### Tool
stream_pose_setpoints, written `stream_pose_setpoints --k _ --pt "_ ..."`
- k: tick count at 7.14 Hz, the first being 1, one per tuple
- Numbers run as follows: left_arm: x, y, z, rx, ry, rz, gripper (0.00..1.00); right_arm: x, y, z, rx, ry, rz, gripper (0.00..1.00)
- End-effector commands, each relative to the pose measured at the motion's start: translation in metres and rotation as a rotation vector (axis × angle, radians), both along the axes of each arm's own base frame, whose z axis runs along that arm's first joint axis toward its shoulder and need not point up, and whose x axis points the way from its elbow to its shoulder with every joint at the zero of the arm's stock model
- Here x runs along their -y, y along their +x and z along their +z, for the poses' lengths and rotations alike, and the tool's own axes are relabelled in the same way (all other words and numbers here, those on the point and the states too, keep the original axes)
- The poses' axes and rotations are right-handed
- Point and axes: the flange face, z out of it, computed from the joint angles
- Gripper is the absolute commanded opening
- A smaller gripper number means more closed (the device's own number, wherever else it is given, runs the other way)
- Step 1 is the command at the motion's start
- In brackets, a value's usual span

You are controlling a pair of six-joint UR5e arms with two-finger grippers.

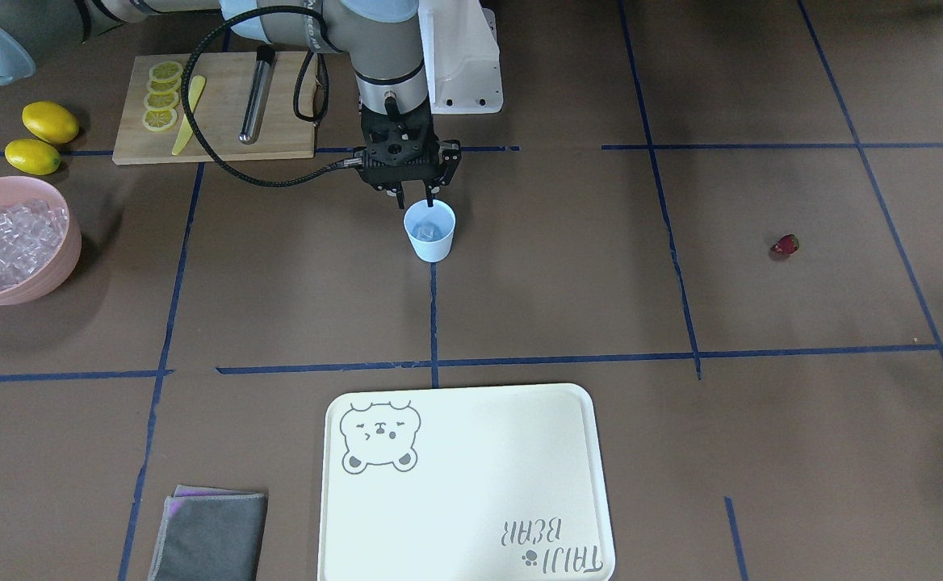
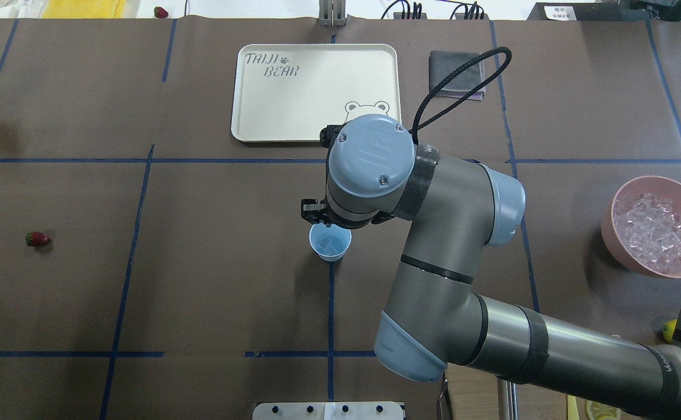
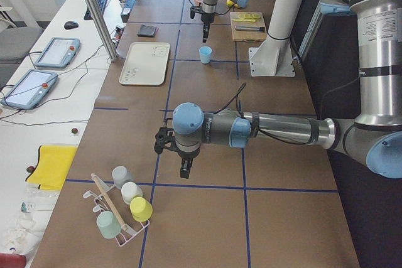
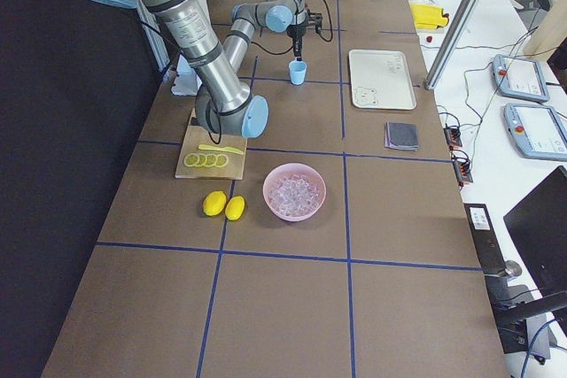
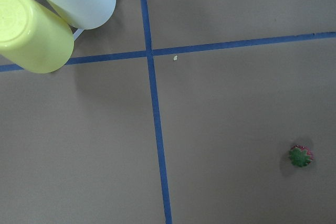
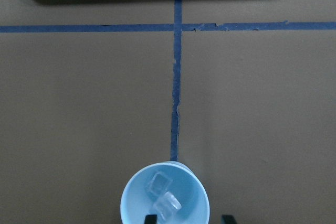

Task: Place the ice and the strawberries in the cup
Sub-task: 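Carry the ice cube with the right gripper over the cup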

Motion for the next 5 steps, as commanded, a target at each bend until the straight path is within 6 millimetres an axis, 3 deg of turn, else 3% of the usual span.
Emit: stream_pose_setpoints --k 1,3,4,5 --pt "0.000 0.001 0.000 -0.010 -0.002 0.001 1.00 0.000 0.000 -0.001 0.002 0.002 0.002 0.95" --pt "0.000 0.001 0.001 -0.010 -0.002 0.004 1.00 0.005 0.008 0.004 -0.004 0.014 -0.003 0.99" --pt "0.000 0.001 0.001 -0.010 -0.002 0.004 1.00 0.016 0.027 0.017 -0.019 0.048 -0.021 0.99" --pt "0.000 0.001 0.001 -0.010 -0.004 0.002 1.00 0.016 0.061 0.044 -0.039 0.120 -0.062 0.99"
